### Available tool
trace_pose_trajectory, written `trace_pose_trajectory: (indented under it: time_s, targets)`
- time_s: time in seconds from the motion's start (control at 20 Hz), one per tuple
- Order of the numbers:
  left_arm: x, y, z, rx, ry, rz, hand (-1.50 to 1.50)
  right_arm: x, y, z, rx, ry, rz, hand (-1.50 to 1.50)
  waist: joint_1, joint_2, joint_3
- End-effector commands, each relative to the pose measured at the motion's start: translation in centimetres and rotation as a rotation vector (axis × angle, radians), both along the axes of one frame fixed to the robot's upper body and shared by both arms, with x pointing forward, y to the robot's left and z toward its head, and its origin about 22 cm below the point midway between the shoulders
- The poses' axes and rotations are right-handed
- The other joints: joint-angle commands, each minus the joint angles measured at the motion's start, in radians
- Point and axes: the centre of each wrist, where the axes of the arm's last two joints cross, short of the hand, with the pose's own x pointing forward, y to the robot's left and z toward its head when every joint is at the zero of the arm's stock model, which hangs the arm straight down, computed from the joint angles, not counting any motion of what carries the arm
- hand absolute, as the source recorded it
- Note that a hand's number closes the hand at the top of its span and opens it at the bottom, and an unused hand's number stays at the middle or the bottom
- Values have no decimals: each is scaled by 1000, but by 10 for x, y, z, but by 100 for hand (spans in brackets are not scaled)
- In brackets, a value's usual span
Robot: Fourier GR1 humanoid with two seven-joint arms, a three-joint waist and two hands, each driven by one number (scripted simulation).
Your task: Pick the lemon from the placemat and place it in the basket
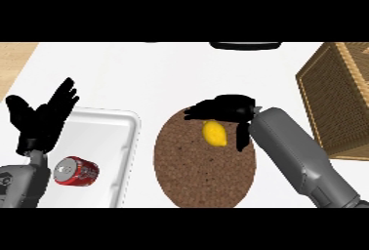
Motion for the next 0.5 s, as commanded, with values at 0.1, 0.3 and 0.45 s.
trace_pose_trajectory:
  time_s: [0.1, 0.3, 0.45]
  targets:
    - [3, -2, -8, 7, -12, 10, 0, 10, 14, 9, -7, 17, 32, -150, 3, 1, 0]
    - [5, 12, -4, 14, 5, 5, 0, -21, 19, -21, -80, -99, 148, 150, -5, -1, 0]
    - [-13, 21, -12, 8, 3, -3, 0, -6, 14, -15, -79, -63, 110, 150, 4, 0, 0]
